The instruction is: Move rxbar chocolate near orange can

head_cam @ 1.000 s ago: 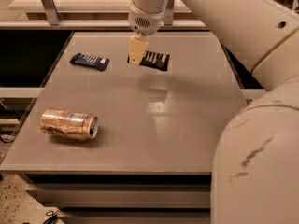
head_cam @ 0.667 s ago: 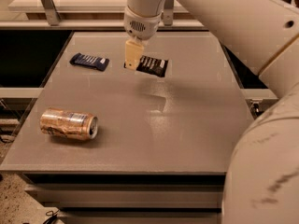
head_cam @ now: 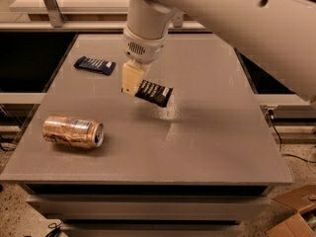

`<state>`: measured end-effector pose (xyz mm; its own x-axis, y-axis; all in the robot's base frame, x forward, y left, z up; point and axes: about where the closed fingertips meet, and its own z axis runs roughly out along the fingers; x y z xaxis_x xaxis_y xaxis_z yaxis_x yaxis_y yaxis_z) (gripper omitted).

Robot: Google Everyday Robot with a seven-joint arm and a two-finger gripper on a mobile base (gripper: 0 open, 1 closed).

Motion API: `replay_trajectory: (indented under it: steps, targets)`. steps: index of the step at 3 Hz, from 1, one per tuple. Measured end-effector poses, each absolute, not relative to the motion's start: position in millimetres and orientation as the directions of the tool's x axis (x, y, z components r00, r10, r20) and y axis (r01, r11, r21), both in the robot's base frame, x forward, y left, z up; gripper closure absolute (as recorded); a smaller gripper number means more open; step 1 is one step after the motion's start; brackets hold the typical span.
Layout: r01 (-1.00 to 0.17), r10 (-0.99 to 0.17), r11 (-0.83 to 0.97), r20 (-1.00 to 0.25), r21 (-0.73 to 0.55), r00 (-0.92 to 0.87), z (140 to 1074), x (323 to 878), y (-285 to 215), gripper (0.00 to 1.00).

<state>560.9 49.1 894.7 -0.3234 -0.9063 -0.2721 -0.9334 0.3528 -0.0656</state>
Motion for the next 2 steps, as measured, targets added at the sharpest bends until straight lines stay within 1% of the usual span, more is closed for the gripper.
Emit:
replay_trajectory:
  steps: [1,2]
  targets:
    - [-0.918,-0.884,0.396,-0.280,-0.027,-0.373,884.2,530.7,59.4,1.00]
    - [-0.919,-0.884,0.394,-0.282,-0.019,-0.373,883.1,531.0,67.3,1.00]
